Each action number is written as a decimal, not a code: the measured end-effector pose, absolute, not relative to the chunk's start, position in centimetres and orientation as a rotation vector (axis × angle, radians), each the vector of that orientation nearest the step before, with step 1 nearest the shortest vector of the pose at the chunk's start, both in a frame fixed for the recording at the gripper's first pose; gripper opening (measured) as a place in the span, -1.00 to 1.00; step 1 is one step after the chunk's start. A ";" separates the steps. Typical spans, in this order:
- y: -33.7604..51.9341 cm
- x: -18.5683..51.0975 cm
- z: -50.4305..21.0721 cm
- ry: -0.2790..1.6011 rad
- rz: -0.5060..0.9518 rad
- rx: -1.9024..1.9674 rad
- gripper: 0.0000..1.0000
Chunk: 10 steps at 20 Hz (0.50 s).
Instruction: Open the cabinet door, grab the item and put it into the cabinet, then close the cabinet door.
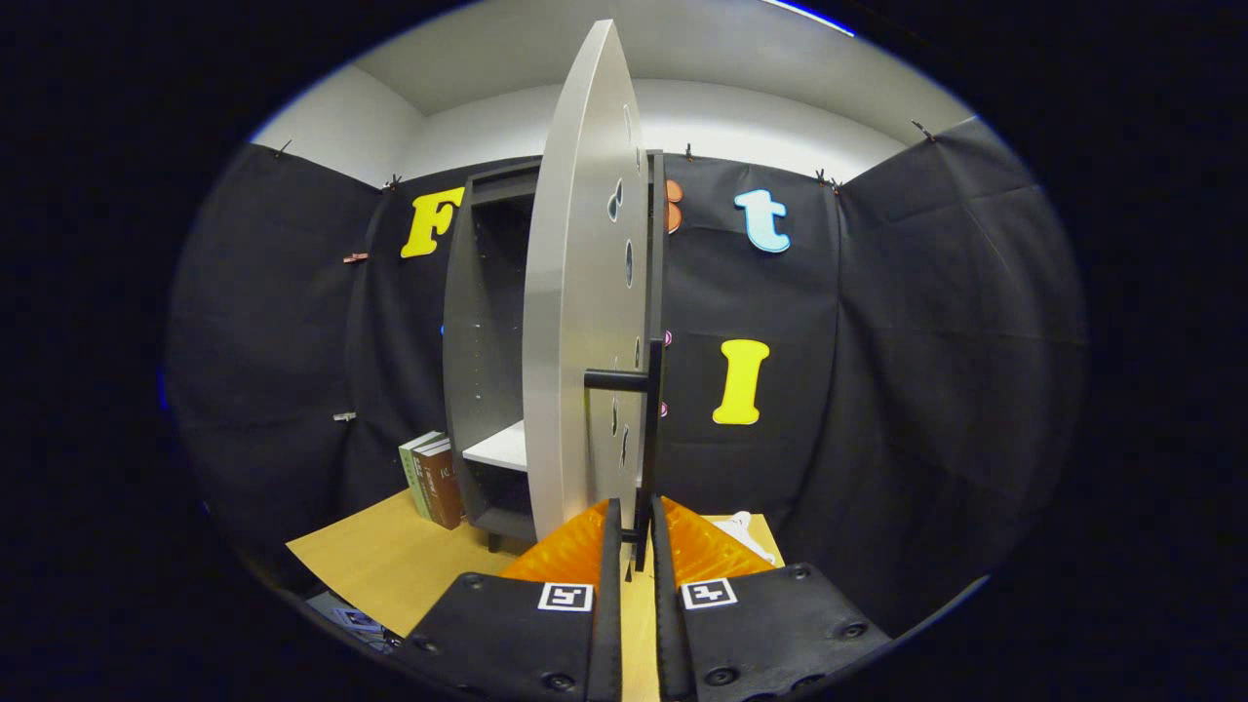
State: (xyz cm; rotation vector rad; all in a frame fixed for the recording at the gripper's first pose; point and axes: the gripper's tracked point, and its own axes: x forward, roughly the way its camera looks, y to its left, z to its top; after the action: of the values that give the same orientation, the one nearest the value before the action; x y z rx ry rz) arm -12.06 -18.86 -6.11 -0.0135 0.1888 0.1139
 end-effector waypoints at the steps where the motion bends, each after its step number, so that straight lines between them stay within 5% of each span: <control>1: -18.4 -12.2 -6.1 0.190 0.123 -0.003 -0.63; 10: -15.5 -13.5 -5.5 0.159 0.218 -0.018 -0.64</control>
State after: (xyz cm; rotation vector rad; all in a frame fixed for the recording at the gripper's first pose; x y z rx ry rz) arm -13.46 -15.51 -5.55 -0.0181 0.1592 0.2175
